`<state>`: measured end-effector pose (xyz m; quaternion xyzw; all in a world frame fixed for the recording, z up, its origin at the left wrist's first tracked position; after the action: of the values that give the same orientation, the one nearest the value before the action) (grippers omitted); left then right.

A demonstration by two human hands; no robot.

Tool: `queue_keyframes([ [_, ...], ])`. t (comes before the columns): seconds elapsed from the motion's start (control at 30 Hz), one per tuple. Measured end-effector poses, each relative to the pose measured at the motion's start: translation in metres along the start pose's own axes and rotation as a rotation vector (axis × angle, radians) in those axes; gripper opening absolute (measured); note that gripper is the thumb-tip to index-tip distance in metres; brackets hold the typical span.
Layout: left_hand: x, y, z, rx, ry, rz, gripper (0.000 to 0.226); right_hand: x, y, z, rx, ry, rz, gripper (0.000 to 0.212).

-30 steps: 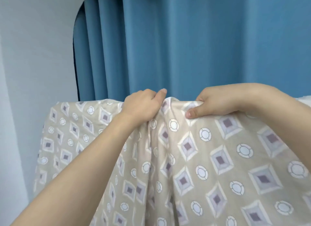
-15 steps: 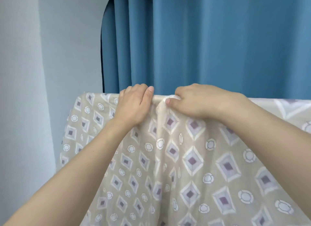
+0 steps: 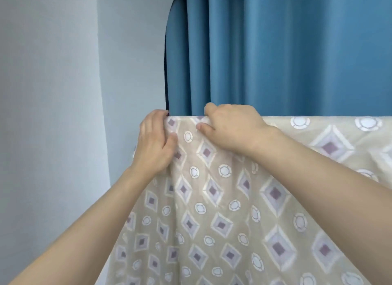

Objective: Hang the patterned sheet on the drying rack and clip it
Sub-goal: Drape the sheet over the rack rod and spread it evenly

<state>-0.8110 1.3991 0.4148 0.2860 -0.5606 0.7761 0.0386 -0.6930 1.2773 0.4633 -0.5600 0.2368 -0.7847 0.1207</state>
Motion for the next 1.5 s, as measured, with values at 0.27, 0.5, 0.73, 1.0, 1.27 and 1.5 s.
queue_keyframes([
  [0.27,-0.009,0.036,-0.118,0.596,-0.006,-0.424,0.015,-0.009,-0.05,-0.059,0.055,0.004,0.148,0.023],
  [0.5,0.03,-0.012,-0.126,0.5,-0.14,-0.302,0.022,0.0,-0.072,-0.04,-0.027,-0.091,0.127,0.006],
  [0.73,0.045,-0.12,-0.126,0.53,0.344,-0.029,0.02,0.039,-0.12,0.013,-0.239,-0.101,0.197,0.02],
  [1.0,-0.01,-0.183,-0.109,0.599,0.129,-0.268,0.005,-0.014,-0.144,0.049,-0.396,0.071,-0.142,0.008],
  [1.27,-0.078,-0.06,-0.094,0.751,0.707,-0.928,0.032,-0.073,-0.131,0.008,-0.135,-0.039,-0.67,0.026],
  [1.5,-0.045,0.01,-0.126,0.635,0.74,-0.261,0.067,-0.039,-0.122,-0.09,0.048,-0.123,-0.362,0.047],
])
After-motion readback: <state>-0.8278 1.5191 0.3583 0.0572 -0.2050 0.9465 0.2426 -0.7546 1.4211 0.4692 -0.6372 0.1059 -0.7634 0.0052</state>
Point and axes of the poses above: each hand's wrist, its own y-axis away from the middle knuckle, its own x-axis out of the back of the hand, z = x × y, the point moved 9 cm from there along -y, towards the middle knuckle, and after that the axes turned 11 degrees about -z, right-handed, at the moved point
